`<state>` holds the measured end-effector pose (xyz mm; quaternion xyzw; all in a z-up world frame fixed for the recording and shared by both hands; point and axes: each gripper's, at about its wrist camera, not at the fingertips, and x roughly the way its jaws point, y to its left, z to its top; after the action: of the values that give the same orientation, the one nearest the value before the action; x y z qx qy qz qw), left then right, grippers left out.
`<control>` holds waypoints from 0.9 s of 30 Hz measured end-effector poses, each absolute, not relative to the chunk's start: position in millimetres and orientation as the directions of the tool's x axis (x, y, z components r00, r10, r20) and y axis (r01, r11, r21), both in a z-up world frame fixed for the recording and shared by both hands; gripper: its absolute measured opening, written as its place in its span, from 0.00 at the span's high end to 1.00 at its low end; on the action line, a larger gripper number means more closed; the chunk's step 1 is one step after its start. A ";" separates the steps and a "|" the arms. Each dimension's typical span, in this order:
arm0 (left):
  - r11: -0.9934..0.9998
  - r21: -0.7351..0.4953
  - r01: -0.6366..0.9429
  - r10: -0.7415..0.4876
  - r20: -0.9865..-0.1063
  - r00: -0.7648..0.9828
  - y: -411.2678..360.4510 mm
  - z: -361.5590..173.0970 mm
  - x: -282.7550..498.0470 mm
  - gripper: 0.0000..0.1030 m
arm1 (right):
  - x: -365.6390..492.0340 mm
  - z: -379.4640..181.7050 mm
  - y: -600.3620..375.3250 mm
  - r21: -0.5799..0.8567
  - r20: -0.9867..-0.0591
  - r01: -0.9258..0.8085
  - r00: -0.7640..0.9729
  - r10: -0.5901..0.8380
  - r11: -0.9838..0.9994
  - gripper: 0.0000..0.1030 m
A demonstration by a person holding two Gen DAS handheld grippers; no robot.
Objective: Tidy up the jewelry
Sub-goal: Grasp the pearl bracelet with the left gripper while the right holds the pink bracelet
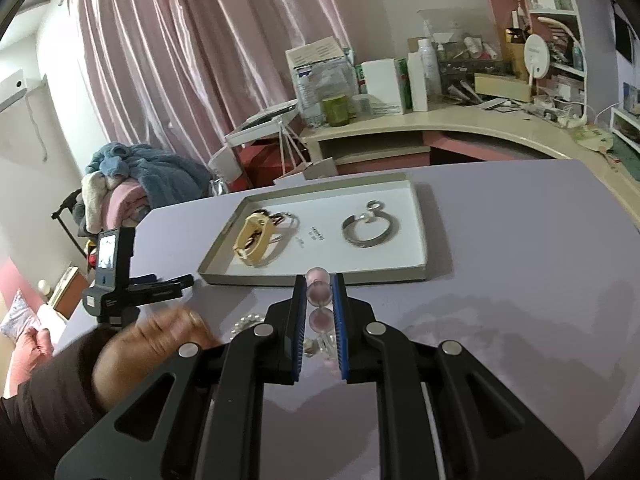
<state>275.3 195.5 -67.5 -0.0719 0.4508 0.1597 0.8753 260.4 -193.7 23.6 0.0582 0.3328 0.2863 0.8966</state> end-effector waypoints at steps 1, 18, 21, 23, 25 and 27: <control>0.939 0.018 -0.344 0.215 -0.812 0.542 195.5 -67.5 275.3 0.02 | 261.4 23.9 -196.0 0.290 -0.563 -0.470 0.621 0.546 0.834 0.87; 0.939 0.018 -0.345 0.215 -0.812 0.543 195.6 -67.8 275.3 0.02 | 266.3 34.6 -190.8 0.304 -0.533 -0.496 0.619 0.577 0.813 0.87; 0.939 0.018 -0.345 0.215 -0.812 0.542 195.6 -67.8 275.3 0.02 | 267.0 40.9 -186.5 0.294 -0.524 -0.504 0.626 0.578 0.812 0.87; 0.939 0.018 -0.345 0.215 -0.812 0.542 195.5 -67.7 275.4 0.02 | 268.4 44.7 -183.5 0.289 -0.519 -0.504 0.631 0.576 0.814 0.87; 0.939 0.018 -0.345 0.215 -0.812 0.542 195.6 -67.8 275.3 0.02 | 270.1 48.0 -179.8 0.281 -0.517 -0.503 0.638 0.570 0.817 0.87; 0.938 0.018 -0.345 0.215 -0.812 0.542 195.5 -67.7 275.4 0.02 | 273.0 50.5 -176.9 0.275 -0.516 -0.500 0.644 0.565 0.821 0.87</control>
<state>275.4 195.5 -67.7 -0.0720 0.4508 0.1600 0.8752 273.0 -176.9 50.5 0.0536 0.3027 0.2941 0.9050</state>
